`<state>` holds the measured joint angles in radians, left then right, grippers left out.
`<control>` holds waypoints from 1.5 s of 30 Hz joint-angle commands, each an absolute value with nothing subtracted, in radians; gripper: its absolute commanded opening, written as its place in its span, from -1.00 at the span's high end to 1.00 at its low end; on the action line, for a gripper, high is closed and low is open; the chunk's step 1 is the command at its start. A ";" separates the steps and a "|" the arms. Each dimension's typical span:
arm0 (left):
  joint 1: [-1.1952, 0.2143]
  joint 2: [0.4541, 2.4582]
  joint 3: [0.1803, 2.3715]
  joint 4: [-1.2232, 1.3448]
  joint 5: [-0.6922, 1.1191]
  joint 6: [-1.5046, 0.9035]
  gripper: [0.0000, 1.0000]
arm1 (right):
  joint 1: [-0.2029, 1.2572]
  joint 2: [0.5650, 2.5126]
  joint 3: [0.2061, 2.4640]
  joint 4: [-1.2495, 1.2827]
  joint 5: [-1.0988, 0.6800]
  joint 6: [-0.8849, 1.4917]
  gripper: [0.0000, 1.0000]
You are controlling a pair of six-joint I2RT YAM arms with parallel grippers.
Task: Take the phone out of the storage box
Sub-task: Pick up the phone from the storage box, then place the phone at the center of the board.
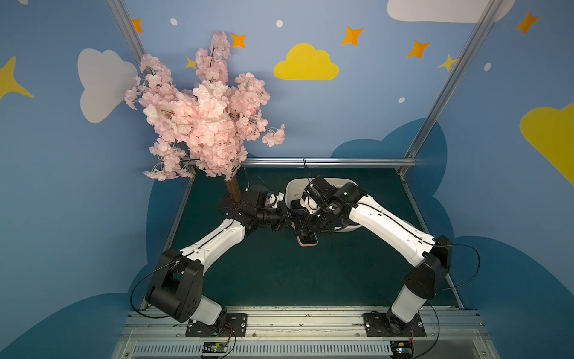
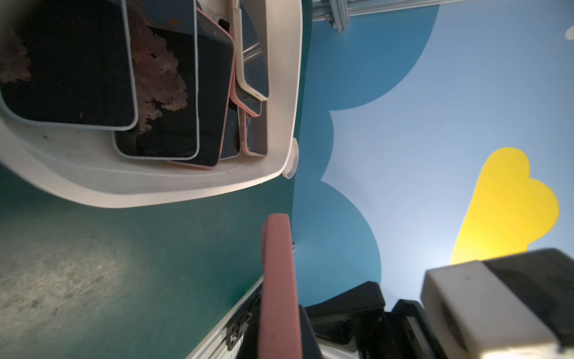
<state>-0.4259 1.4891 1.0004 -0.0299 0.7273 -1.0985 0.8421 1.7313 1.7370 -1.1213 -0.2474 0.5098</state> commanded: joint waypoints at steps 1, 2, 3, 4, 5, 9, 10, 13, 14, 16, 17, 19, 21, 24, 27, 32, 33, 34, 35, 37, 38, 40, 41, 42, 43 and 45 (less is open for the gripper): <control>-0.427 1.503 1.011 -0.053 0.736 -1.065 0.85 | 0.842 1.714 1.744 -1.096 -0.262 0.511 -0.95; -0.427 1.502 1.018 -0.072 0.734 -1.049 0.85 | 0.835 1.710 1.743 -1.096 -0.264 0.511 -0.97; -0.426 1.500 1.027 -0.096 0.735 -1.025 0.86 | 0.827 1.704 1.741 -1.097 -0.268 0.511 -0.97; -0.426 1.498 1.040 -0.133 0.729 -0.992 0.88 | 0.814 1.694 1.738 -1.097 -0.274 0.510 -0.97; -0.428 1.492 1.052 -0.178 0.721 -0.952 0.88 | 0.795 1.681 1.735 -1.099 -0.283 0.509 -0.97; -0.438 1.467 1.067 -0.298 0.701 -0.802 0.90 | 0.684 1.625 1.708 -1.097 -0.320 0.507 -0.97; -0.444 1.460 1.056 -0.307 0.703 -0.776 0.90 | 0.649 1.615 1.702 -1.097 -0.331 0.508 -0.97; -0.461 1.453 0.992 -0.282 0.721 -0.738 0.91 | 0.557 1.593 1.699 -1.095 -0.349 0.508 -0.97; -0.470 1.455 0.972 -0.270 0.721 -0.733 0.91 | 0.534 1.591 1.702 -1.094 -0.349 0.509 -0.97; -0.486 1.461 0.924 -0.228 0.714 -0.732 0.91 | 0.496 1.594 1.708 -1.093 -0.310 0.499 -0.97; -0.491 1.467 0.902 -0.203 0.713 -0.737 0.92 | 0.481 1.598 1.711 -1.094 -0.277 0.492 -0.97; -0.500 1.493 0.869 -0.149 0.713 -0.739 0.93 | 0.446 1.613 1.716 -1.096 -0.222 0.490 -0.97; -0.510 1.524 0.857 -0.110 0.716 -0.738 0.94 | 0.411 1.647 1.727 -1.106 -0.189 0.480 -0.97; -0.526 1.580 0.847 -0.068 0.721 -0.715 0.95 | 0.377 1.730 1.784 -1.139 -0.122 0.433 -0.97; -0.529 1.627 0.831 -0.021 0.715 -0.702 0.95 | 0.370 1.827 1.865 -1.162 -0.032 0.364 -0.97; -0.529 1.688 0.836 0.030 0.713 -0.713 0.95 | 0.356 2.017 2.036 -1.247 0.067 0.307 -0.97; -0.529 1.696 0.838 0.031 0.710 -0.712 0.95 | 0.354 2.067 2.095 -1.284 0.081 0.307 -0.97; -0.531 1.701 0.840 0.032 0.705 -0.708 0.95 | 0.354 2.126 2.165 -1.335 0.098 0.317 -0.97; -0.529 1.707 0.840 0.033 0.700 -0.706 0.95 | 0.353 2.165 2.214 -1.365 0.106 0.308 -0.97; -0.529 1.725 0.841 0.034 0.697 -0.701 0.95 | 0.353 2.262 2.324 -1.435 0.120 0.265 -0.97; -0.531 1.733 0.842 0.032 0.696 -0.700 0.94 | 0.351 2.298 2.362 -1.460 0.125 0.247 -0.97; -0.527 1.756 0.844 0.029 0.693 -0.696 0.87 | 0.350 2.359 2.416 -1.486 0.134 0.230 -0.97; -0.529 1.764 0.842 0.028 0.689 -0.695 0.84 | 0.348 2.374 2.422 -1.485 0.136 0.227 -0.97; -0.526 1.773 0.841 0.024 0.686 -0.695 0.80 | 0.347 2.389 2.427 -1.481 0.135 0.228 -0.97; -0.525 1.781 0.841 0.020 0.685 -0.695 0.77 | 0.342 2.401 2.428 -1.475 0.134 0.229 -0.97; -0.523 1.793 0.843 0.009 0.685 -0.691 0.67 | 0.332 2.419 2.433 -1.461 0.126 0.231 -0.97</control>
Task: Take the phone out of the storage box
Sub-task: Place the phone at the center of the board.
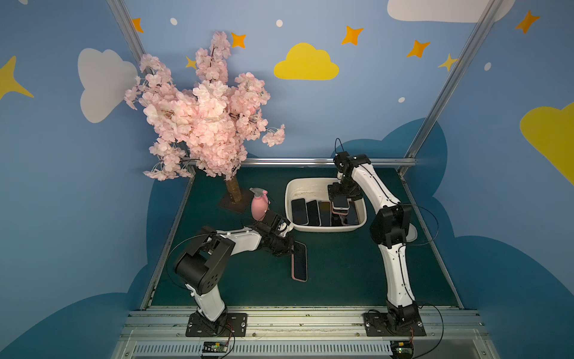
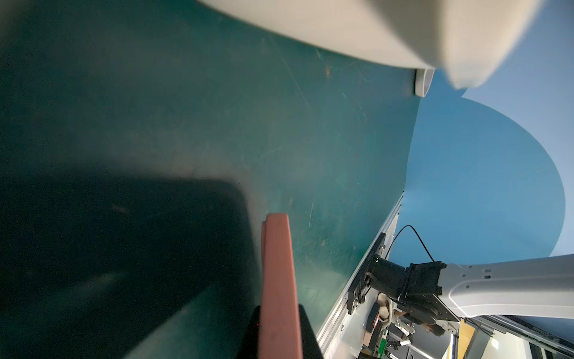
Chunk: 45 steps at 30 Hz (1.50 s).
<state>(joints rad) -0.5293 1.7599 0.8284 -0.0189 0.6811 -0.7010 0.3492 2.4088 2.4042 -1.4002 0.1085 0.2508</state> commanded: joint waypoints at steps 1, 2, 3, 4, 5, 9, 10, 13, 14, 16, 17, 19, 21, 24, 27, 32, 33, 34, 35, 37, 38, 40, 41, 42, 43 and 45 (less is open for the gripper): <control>-0.522 1.799 0.847 -0.002 0.682 -0.687 0.61 | 0.326 2.428 2.438 -1.456 0.122 0.233 -0.97; -0.521 1.803 0.850 -0.013 0.679 -0.682 0.56 | 0.322 2.436 2.442 -1.452 0.118 0.233 -0.97; -0.521 1.807 0.855 -0.031 0.673 -0.676 0.52 | 0.315 2.445 2.449 -1.448 0.113 0.233 -0.97; -0.520 1.812 0.861 -0.046 0.670 -0.670 0.48 | 0.310 2.454 2.454 -1.445 0.108 0.232 -0.97; -0.519 1.814 0.864 -0.055 0.669 -0.667 0.43 | 0.306 2.461 2.461 -1.443 0.103 0.232 -0.97; -0.511 1.813 0.874 -0.106 0.655 -0.649 0.15 | 0.297 2.489 2.475 -1.426 0.095 0.226 -0.97; -0.508 1.811 0.878 -0.121 0.653 -0.645 0.05 | 0.295 2.495 2.479 -1.419 0.091 0.227 -0.97; -0.496 1.792 0.879 -0.165 0.648 -0.625 -0.16 | 0.293 2.499 2.479 -1.383 0.063 0.226 -0.97; -0.494 1.783 0.880 -0.181 0.645 -0.618 -0.21 | 0.293 2.499 2.479 -1.370 0.047 0.226 -0.97; -0.487 1.763 0.880 -0.216 0.642 -0.603 -0.31 | 0.294 2.493 2.479 -1.339 0.019 0.230 -0.97; -0.485 1.749 0.881 -0.235 0.637 -0.595 -0.36 | 0.294 2.491 2.479 -1.326 0.014 0.239 -0.97; -0.479 1.721 0.881 -0.269 0.629 -0.582 -0.42 | 0.296 2.489 2.478 -1.301 0.011 0.245 -0.97; -0.477 1.687 0.880 -0.308 0.619 -0.567 -0.85 | 0.299 2.490 2.477 -1.276 0.011 0.250 -0.97; -0.479 1.635 0.882 -0.359 0.605 -0.549 -1.00 | 0.300 2.499 2.476 -1.244 0.022 0.281 -0.97; -0.476 1.581 0.894 -0.403 0.603 -0.537 -1.00 | 0.297 2.509 2.477 -1.218 0.038 0.297 -0.97; -0.476 1.501 0.970 -0.503 0.600 -0.502 -1.00 | 0.287 2.526 2.479 -1.191 0.047 0.316 -0.97; -0.476 1.490 0.986 -0.524 0.598 -0.496 -1.00 | 0.287 2.532 2.479 -1.186 0.046 0.319 -0.97; -0.475 1.482 1.001 -0.539 0.597 -0.490 -1.00 | 0.287 2.535 2.479 -1.182 0.046 0.322 -0.97; -0.476 1.476 1.018 -0.557 0.595 -0.485 -1.00 | 0.287 2.539 2.481 -1.177 0.047 0.325 -0.97; -0.476 1.471 1.041 -0.585 0.596 -0.477 -1.00 | 0.288 2.549 2.483 -1.169 0.048 0.336 -0.97; -0.476 1.470 1.049 -0.593 0.596 -0.474 -1.00 | 0.287 2.552 2.482 -1.164 0.049 0.339 -0.97; -0.474 1.465 1.058 -0.605 0.595 -0.472 -1.00 | 0.287 2.560 2.483 -1.157 0.056 0.344 -0.97; -0.476 1.461 1.060 -0.611 0.595 -0.472 -1.00 | 0.287 2.565 2.486 -1.157 0.063 0.346 -0.97; -0.472 1.456 1.062 -0.617 0.595 -0.471 -1.00 | 0.288 2.568 2.487 -1.157 0.071 0.348 -0.97; -0.471 1.451 1.063 -0.620 0.594 -0.472 -1.00 | 0.288 2.571 2.487 -1.157 0.078 0.350 -0.97; -0.467 1.438 1.062 -0.627 0.591 -0.476 -1.00 | 0.288 2.579 2.487 -1.157 0.088 0.349 -0.97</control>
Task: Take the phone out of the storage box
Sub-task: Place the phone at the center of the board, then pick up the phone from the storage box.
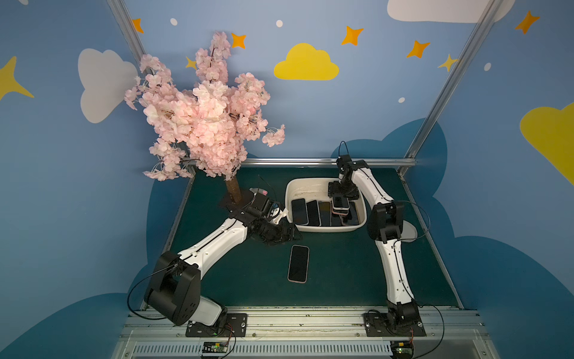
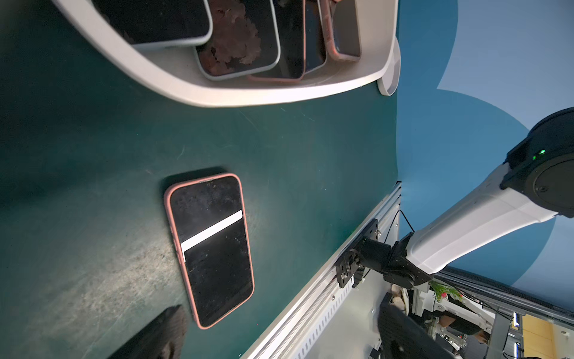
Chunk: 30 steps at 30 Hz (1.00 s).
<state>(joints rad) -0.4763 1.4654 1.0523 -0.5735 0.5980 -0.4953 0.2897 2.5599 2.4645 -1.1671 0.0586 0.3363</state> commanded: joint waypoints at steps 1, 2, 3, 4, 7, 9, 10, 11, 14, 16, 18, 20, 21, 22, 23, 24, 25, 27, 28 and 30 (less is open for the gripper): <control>-0.465 1.430 1.062 -0.629 0.590 -0.478 -1.00 | 0.290 2.582 2.487 -1.157 0.094 0.348 -0.97; -0.463 1.422 1.057 -0.632 0.587 -0.481 -1.00 | 0.290 2.586 2.488 -1.157 0.103 0.349 -0.96; -0.461 1.414 1.053 -0.630 0.586 -0.485 -1.00 | 0.292 2.590 2.485 -1.158 0.110 0.349 -0.96; -0.457 1.406 1.050 -0.632 0.584 -0.488 -1.00 | 0.293 2.592 2.485 -1.158 0.113 0.346 -0.94; -0.451 1.385 1.034 -0.628 0.579 -0.498 -1.00 | 0.298 2.598 2.486 -1.163 0.132 0.339 -0.87; -0.447 1.371 1.021 -0.618 0.581 -0.509 -1.00 | 0.302 2.598 2.485 -1.166 0.143 0.332 -0.75; -0.444 1.368 1.014 -0.612 0.583 -0.514 -1.00 | 0.302 2.597 2.485 -1.167 0.147 0.333 -0.65; -0.443 1.364 1.008 -0.607 0.585 -0.517 -1.00 | 0.302 2.596 2.485 -1.167 0.144 0.330 -0.60; -0.441 1.362 1.001 -0.596 0.588 -0.527 -1.00 | 0.301 2.589 2.484 -1.169 0.141 0.325 -0.53; -0.440 1.363 1.002 -0.591 0.591 -0.531 -1.00 | 0.300 2.579 2.484 -1.173 0.143 0.325 -0.52; -0.441 1.362 1.002 -0.584 0.591 -0.535 -1.00 | 0.298 2.562 2.482 -1.174 0.138 0.324 -0.51; -0.441 1.363 1.002 -0.575 0.590 -0.544 -1.00 | 0.297 2.537 2.480 -1.174 0.134 0.323 -0.49; -0.441 1.363 1.001 -0.570 0.591 -0.546 -1.00 | 0.297 2.525 2.481 -1.173 0.127 0.324 -0.49; -0.441 1.364 1.003 -0.562 0.591 -0.550 -1.00 | 0.295 2.510 2.481 -1.173 0.124 0.323 -0.49; -0.441 1.364 1.003 -0.554 0.592 -0.553 -1.00 | 0.295 2.494 2.480 -1.174 0.117 0.324 -0.48; -0.441 1.365 1.003 -0.546 0.594 -0.559 -1.00 | 0.293 2.482 2.480 -1.172 0.110 0.324 -0.49; -0.441 1.368 1.003 -0.536 0.597 -0.564 -1.00 | 0.293 2.466 2.481 -1.172 0.098 0.325 -0.49; -0.440 1.371 1.007 -0.516 0.604 -0.573 -1.00 | 0.292 2.437 2.481 -1.172 0.073 0.328 -0.48; -0.440 1.375 1.008 -0.504 0.610 -0.579 -1.00 | 0.290 2.422 2.480 -1.172 0.058 0.330 -0.48; -0.441 1.381 1.011 -0.479 0.622 -0.590 -1.00 | 0.292 2.394 2.475 -1.173 0.041 0.333 -0.48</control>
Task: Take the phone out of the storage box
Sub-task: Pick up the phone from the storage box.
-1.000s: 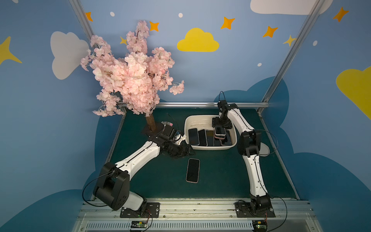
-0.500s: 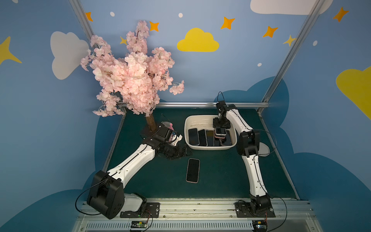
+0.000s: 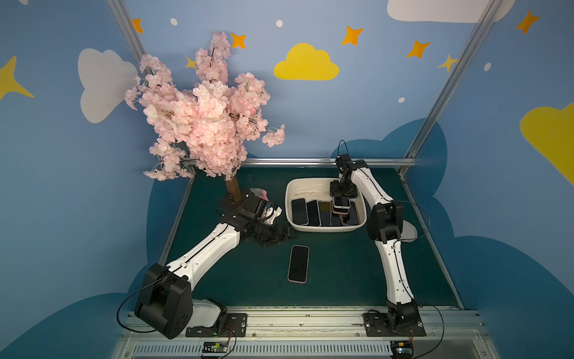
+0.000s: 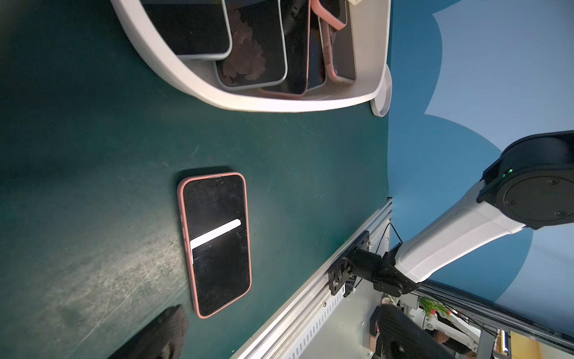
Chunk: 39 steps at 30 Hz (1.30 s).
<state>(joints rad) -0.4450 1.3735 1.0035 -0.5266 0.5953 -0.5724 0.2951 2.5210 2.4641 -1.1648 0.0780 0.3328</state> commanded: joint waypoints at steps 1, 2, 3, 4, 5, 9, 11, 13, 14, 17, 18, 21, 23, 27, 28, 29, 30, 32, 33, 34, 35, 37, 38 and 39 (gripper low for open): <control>-0.441 1.385 1.011 -0.464 0.628 -0.597 -1.00 | 0.291 2.381 2.474 -1.174 0.033 0.334 -0.48; -0.441 1.390 1.011 -0.450 0.634 -0.604 -1.00 | 0.291 2.369 2.472 -1.174 0.022 0.336 -0.48; -0.441 1.394 1.010 -0.434 0.642 -0.612 -1.00 | 0.290 2.354 2.466 -1.174 0.010 0.337 -0.47; -0.441 1.397 1.009 -0.418 0.648 -0.621 -1.00 | 0.290 2.338 2.459 -1.175 0.000 0.341 -0.47; -0.440 1.399 1.008 -0.405 0.653 -0.628 -1.00 | 0.291 2.322 2.450 -1.175 -0.011 0.341 -0.47; -0.442 1.391 1.002 -0.333 0.673 -0.665 -1.00 | 0.290 2.240 2.388 -1.177 -0.065 0.363 -0.47; -0.444 1.385 1.003 -0.290 0.684 -0.681 -1.00 | 0.291 2.191 2.350 -1.177 -0.087 0.380 -0.47; -0.446 1.380 1.005 -0.241 0.695 -0.701 -1.00 | 0.290 2.140 2.305 -1.177 -0.114 0.405 -0.47; -0.449 1.378 1.006 -0.220 0.696 -0.708 -1.00 | 0.291 2.119 2.288 -1.179 -0.125 0.412 -0.47; -0.459 1.377 1.009 -0.153 0.710 -0.730 -1.00 | 0.297 2.047 2.225 -1.186 -0.155 0.437 -0.46; -0.466 1.378 1.011 -0.135 0.712 -0.738 -1.00 | 0.299 2.022 2.203 -1.187 -0.165 0.446 -0.46; -0.479 1.396 1.032 -0.105 0.722 -0.749 -1.00 | 0.308 1.950 2.131 -1.190 -0.199 0.489 -0.46; -0.489 1.411 1.056 -0.097 0.726 -0.748 -1.00 | 0.321 1.910 2.088 -1.190 -0.226 0.508 -0.45; -0.516 1.445 1.110 -0.072 0.733 -0.753 -0.99 | 0.372 1.839 2.003 -1.184 -0.247 0.554 -0.45; -0.522 1.457 1.126 -0.071 0.734 -0.753 -0.98 | 0.390 1.825 1.985 -1.179 -0.243 0.565 -0.44; -0.529 1.468 1.140 -0.070 0.736 -0.755 -0.97 | 0.409 1.811 1.972 -1.173 -0.237 0.575 -0.45; -0.536 1.482 1.159 -0.068 0.739 -0.758 -0.96 | 0.430 1.799 1.956 -1.165 -0.234 0.582 -0.44; -0.548 1.509 1.187 -0.060 0.745 -0.767 -0.91 | 0.469 1.789 1.950 -1.164 -0.213 0.592 -0.44; -0.551 1.522 1.201 -0.057 0.750 -0.772 -0.87 | 0.487 1.786 1.949 -1.164 -0.205 0.594 -0.44; -0.554 1.533 1.213 -0.054 0.752 -0.775 -0.84 | 0.501 1.785 1.951 -1.164 -0.199 0.596 -0.44; -0.561 1.541 1.221 -0.054 0.751 -0.776 -0.82 | 0.512 1.784 1.953 -1.164 -0.196 0.600 -0.45; -0.567 1.549 1.235 -0.057 0.747 -0.775 -0.78 | 0.531 1.790 1.961 -1.163 -0.196 0.604 -0.44; -0.572 1.550 1.240 -0.062 0.743 -0.772 -0.76 | 0.537 1.793 1.966 -1.163 -0.196 0.604 -0.44; -0.574 1.551 1.246 -0.070 0.738 -0.767 -0.74 | 0.544 1.797 1.972 -1.163 -0.198 0.606 -0.44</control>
<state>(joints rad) -0.5671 1.5486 1.2179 -0.0727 0.7296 -0.7723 0.5400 1.8282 1.9480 -1.1820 -0.2031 0.5873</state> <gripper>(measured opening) 0.873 0.800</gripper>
